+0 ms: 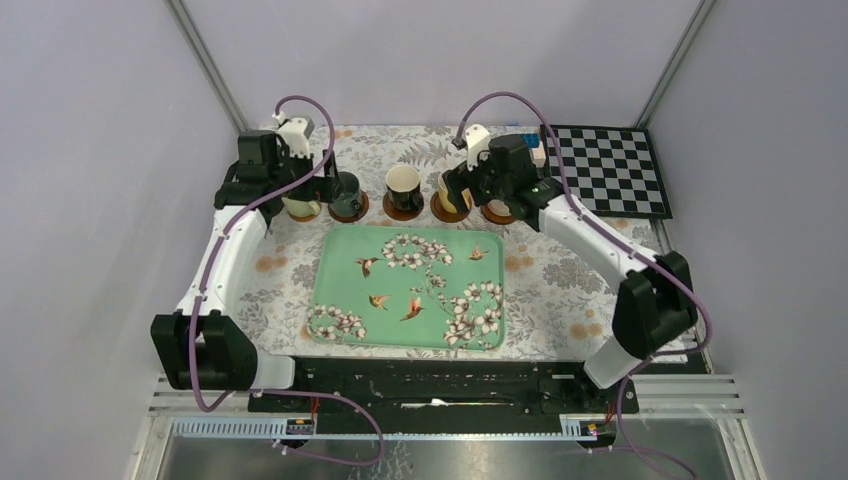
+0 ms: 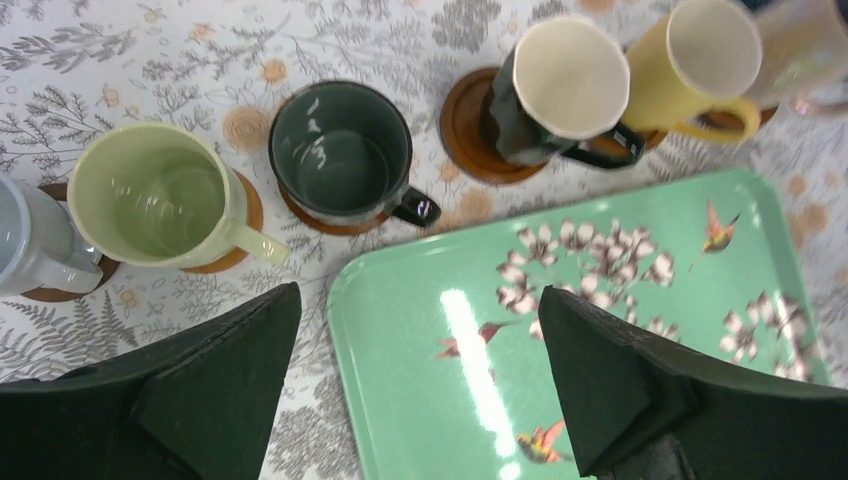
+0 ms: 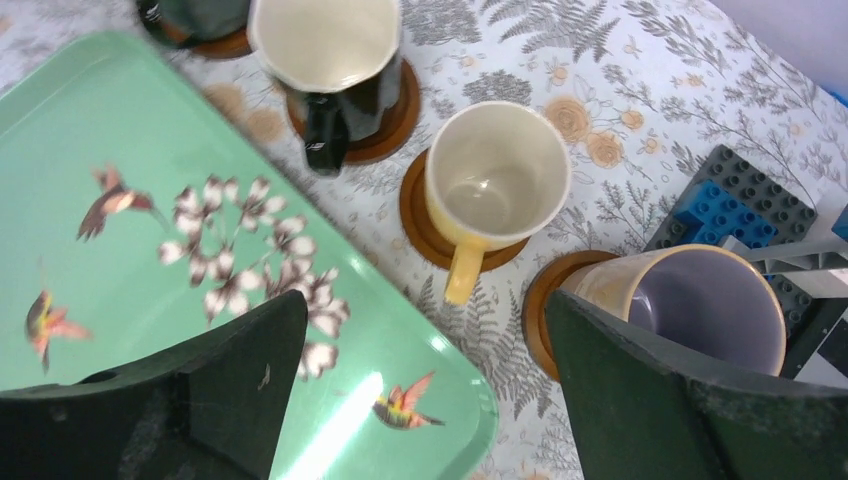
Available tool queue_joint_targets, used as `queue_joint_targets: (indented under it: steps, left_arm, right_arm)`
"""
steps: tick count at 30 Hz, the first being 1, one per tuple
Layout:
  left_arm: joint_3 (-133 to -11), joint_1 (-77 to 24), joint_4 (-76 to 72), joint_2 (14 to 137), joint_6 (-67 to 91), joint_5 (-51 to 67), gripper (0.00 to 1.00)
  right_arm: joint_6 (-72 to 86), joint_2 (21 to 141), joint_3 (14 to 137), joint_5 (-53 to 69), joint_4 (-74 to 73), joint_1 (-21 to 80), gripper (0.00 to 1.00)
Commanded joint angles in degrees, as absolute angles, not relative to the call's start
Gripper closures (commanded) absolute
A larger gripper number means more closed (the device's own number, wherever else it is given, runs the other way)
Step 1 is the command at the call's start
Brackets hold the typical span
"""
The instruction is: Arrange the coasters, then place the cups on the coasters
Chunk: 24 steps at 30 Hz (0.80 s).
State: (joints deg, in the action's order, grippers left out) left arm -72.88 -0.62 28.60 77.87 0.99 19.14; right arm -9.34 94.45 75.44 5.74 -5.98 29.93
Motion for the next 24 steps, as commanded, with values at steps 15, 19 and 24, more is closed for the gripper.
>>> queue_joint_targets:
  steps: [15, 19, 24]
  left_arm:
    - [-60.63, 5.48, 48.53, 74.24, -36.43, 30.77, 0.08]
    - [-54.69, 5.47, 46.27, 74.62, -42.07, 25.58, 0.15]
    - [-48.60, 5.21, 37.38, 76.42, -41.80, 17.75, 0.22]
  right_arm:
    - [-30.60, 79.19, 52.39, 15.64, -21.99, 34.66, 0.24]
    - [-29.50, 80.27, 50.44, 12.93, -21.27, 34.60, 0.28]
    - [-26.79, 83.47, 51.81, 9.78, -24.47, 33.22, 0.30]
